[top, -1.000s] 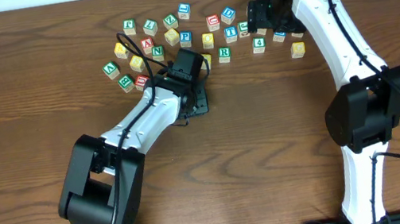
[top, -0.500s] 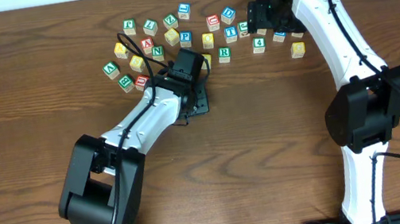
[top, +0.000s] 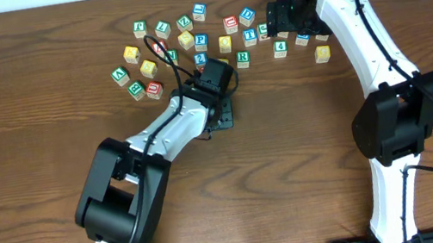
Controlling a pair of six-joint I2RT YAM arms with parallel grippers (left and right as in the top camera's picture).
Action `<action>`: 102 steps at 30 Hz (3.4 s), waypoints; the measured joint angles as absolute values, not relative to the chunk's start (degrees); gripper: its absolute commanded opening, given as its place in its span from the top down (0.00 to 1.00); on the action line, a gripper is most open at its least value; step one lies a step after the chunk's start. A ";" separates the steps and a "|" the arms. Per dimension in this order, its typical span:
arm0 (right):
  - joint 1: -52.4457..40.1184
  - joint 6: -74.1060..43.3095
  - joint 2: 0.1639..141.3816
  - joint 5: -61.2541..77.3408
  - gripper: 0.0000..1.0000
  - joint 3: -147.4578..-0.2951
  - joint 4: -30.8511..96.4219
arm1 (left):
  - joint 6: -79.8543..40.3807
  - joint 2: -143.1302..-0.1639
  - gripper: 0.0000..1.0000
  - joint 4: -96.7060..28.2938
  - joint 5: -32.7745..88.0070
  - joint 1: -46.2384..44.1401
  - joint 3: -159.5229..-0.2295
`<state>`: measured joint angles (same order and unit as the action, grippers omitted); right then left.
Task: Spell out CORL
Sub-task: 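Carry the C block forward and set it down on the open table, then open the left gripper and retract the left arm upward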
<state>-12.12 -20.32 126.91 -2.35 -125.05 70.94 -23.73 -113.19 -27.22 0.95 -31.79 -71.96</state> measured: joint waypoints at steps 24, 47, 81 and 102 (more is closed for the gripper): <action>-12.12 -20.32 126.91 -2.35 0.08 -125.05 71.18 | -23.77 -114.15 0.53 -25.47 -5.98 -31.83 -71.92; -12.12 -20.32 126.91 -2.35 0.08 -125.05 71.31 | -27.22 -114.15 0.59 -26.26 -4.25 -31.83 -71.92; -12.12 -20.32 126.91 -2.35 0.08 -125.05 71.40 | -37.52 -113.78 0.63 -28.05 -1.65 -31.70 -71.94; -12.12 -20.32 126.91 -2.35 0.08 -125.05 72.18 | -23.92 -113.91 0.62 -26.06 -3.42 -31.83 -71.92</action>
